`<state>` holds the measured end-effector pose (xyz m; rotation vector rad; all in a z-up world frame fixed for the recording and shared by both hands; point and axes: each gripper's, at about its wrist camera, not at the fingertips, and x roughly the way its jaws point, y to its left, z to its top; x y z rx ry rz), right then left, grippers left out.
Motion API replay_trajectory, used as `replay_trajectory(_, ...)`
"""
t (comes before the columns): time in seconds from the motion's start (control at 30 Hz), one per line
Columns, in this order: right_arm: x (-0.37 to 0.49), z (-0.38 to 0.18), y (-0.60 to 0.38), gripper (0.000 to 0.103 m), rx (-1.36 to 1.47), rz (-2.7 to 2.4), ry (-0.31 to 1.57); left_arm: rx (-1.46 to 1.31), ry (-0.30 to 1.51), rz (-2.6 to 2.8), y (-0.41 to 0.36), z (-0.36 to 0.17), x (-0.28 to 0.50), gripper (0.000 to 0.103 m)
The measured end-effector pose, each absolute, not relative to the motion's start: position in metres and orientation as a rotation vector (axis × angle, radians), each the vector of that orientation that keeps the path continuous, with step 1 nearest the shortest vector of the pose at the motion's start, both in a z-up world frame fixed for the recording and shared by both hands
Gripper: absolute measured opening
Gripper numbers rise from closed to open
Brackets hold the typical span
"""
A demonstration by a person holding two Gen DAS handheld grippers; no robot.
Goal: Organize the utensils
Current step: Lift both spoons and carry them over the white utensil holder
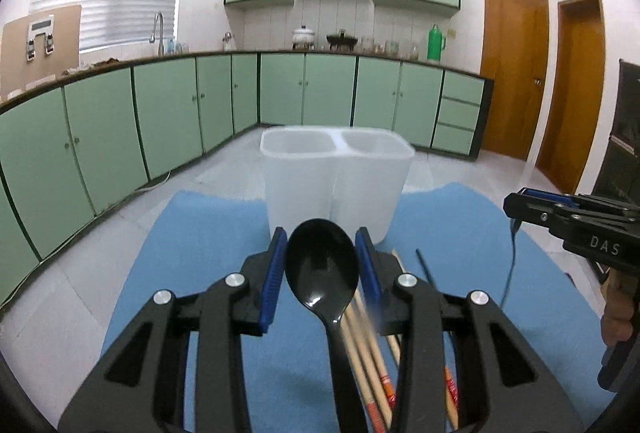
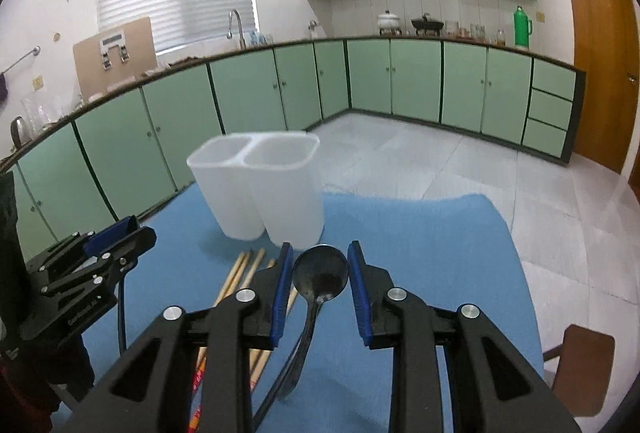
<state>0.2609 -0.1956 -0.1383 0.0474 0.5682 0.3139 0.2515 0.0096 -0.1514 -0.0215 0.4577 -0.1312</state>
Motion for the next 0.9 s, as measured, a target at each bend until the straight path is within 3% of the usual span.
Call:
replay_trajectory(0.23,0.261,-0.102,-0.200,0.028,0.050,0.339,0.472,-0.046,0.382,-0.131,0.006,-0.128,0.246,0.034)
replay_trajectory(0.43,0.278,-0.060,-0.208,0.028,0.090,0.403,0.406,-0.092,0.246,-0.148,0.010,-0.076,0.253,0.034)
replay_trajectory(0.7,0.335,-0.024,-0.200,0.028,0.122,0.449,0.370,-0.122,0.107,-0.162,0.004,-0.021,0.320,0.034)
replay_trajectory(0.9,0.386,-0.026,-0.187,0.028,0.127,0.414,0.387,-0.144,0.117,-0.156,0.003,-0.027,0.374,0.034)
